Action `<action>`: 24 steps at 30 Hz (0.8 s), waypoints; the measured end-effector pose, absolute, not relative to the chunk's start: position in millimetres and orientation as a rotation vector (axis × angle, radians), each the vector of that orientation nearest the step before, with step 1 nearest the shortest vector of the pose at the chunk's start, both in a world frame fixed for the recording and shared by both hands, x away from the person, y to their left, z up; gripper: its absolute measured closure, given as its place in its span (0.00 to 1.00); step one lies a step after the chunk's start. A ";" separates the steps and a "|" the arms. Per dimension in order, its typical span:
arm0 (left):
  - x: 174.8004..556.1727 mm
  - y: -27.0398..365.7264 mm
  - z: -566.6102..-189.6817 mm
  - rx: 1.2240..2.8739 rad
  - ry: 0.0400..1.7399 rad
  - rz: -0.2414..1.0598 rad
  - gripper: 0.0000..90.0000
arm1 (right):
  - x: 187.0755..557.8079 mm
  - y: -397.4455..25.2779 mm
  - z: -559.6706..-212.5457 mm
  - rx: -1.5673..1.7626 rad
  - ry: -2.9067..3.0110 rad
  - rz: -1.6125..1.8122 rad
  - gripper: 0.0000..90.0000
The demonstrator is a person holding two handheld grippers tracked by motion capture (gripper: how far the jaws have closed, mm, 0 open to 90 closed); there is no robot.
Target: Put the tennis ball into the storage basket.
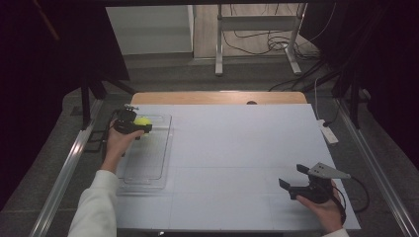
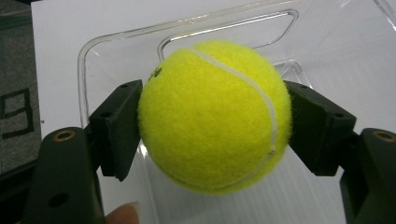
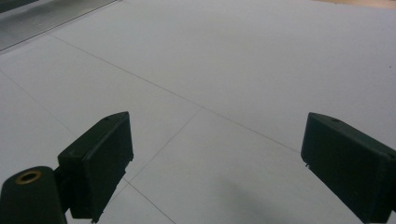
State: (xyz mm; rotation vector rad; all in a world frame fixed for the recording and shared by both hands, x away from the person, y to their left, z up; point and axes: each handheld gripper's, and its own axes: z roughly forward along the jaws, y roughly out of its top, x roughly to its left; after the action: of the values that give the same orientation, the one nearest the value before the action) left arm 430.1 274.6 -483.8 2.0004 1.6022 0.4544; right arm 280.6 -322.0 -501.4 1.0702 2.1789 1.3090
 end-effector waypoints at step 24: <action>434.9 269.6 -492.2 2.047 1.636 0.439 0.29 | 281.0 -322.2 -501.8 1.072 2.180 1.304 0.10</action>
State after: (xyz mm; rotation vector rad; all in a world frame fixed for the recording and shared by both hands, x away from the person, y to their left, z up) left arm 434.9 269.6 -492.2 2.0469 1.6356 0.4389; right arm 281.0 -322.2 -501.8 1.0719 2.1799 1.3044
